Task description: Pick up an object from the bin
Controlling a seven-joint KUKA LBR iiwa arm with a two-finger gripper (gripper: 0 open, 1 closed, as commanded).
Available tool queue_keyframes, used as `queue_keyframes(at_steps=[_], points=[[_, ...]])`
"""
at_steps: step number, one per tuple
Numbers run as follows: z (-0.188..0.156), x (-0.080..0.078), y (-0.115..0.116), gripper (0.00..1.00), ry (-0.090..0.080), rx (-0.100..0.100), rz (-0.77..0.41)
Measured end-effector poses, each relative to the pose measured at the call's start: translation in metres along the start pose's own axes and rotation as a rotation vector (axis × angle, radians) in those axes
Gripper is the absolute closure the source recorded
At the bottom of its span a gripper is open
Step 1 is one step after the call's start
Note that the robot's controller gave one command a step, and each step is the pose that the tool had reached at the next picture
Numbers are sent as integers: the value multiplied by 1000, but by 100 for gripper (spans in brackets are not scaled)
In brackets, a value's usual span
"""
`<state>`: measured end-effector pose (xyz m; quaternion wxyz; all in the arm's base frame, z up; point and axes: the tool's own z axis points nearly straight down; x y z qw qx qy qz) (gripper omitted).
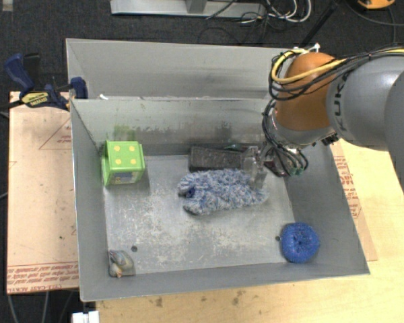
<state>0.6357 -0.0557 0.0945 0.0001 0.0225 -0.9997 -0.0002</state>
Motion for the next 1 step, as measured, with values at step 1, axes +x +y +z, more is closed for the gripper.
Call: queue_keyframes(at_steps=[1], points=[[-114, 8, 9, 100, -4, 0, 9]])
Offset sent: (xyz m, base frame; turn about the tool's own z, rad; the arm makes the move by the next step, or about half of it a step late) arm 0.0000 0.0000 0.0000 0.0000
